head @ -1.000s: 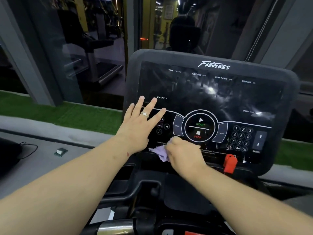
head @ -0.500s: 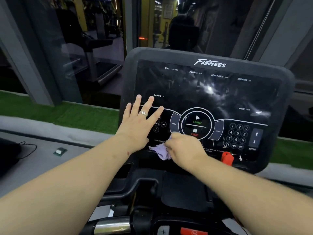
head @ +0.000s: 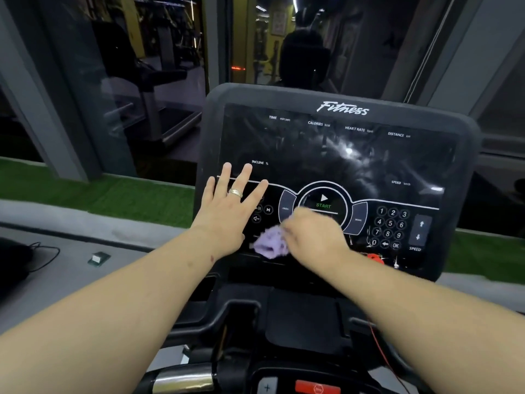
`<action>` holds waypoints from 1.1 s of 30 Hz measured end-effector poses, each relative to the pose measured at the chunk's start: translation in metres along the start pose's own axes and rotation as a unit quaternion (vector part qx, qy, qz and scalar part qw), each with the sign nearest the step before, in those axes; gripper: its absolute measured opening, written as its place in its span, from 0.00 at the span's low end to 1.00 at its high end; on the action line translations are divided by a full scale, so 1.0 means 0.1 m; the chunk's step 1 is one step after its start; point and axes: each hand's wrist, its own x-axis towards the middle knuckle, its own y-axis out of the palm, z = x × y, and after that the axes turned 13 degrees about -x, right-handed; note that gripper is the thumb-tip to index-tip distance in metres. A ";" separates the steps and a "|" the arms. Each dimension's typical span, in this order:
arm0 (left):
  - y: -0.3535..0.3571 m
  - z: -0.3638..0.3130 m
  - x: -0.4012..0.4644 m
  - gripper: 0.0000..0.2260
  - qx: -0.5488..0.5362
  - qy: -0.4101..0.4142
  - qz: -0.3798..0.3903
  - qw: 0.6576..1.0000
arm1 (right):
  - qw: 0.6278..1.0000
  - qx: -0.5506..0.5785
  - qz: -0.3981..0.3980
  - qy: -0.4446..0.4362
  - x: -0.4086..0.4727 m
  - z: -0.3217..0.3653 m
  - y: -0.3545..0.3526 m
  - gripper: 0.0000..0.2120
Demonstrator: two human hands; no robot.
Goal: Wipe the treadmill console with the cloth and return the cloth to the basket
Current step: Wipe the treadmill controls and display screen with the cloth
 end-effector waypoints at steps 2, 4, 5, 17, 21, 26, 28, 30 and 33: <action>0.00 -0.02 0.01 0.56 -0.001 -0.009 0.001 1.000 | 0.996 0.008 -0.055 0.067 0.22 -0.19 -0.15 0.08; 0.00 -0.04 0.01 0.56 -0.007 -0.016 0.007 1.000 | 0.991 0.039 -0.088 0.095 0.22 -0.24 -0.13 0.08; -0.01 -0.07 0.02 0.56 -0.013 -0.016 0.002 1.000 | 0.992 0.048 -0.080 0.080 0.13 -0.17 -0.07 0.07; -0.03 -0.16 0.08 0.57 0.026 0.025 0.002 0.999 | 0.999 -0.008 -0.044 -0.005 -0.10 -0.28 0.17 0.05; -0.03 -0.16 0.10 0.56 0.031 0.021 0.001 0.999 | 0.998 0.002 0.000 -0.069 0.05 0.27 0.21 0.06; -0.08 -0.13 0.08 0.58 0.035 0.027 0.017 0.999 | 0.995 0.016 -0.003 -0.094 -0.12 -0.09 0.47 0.04; -0.09 -0.14 0.08 0.58 0.034 0.030 0.015 0.999 | 0.996 0.007 -0.001 -0.088 -0.24 -0.27 0.47 0.04; -0.08 -0.14 0.07 0.58 0.031 0.027 0.013 0.999 | 0.995 -0.010 0.008 -0.102 -0.20 -0.28 0.43 0.05; -0.05 -0.15 0.08 0.57 0.025 0.023 0.012 0.999 | 0.992 -0.010 -0.021 -0.127 -0.02 -0.02 0.34 0.03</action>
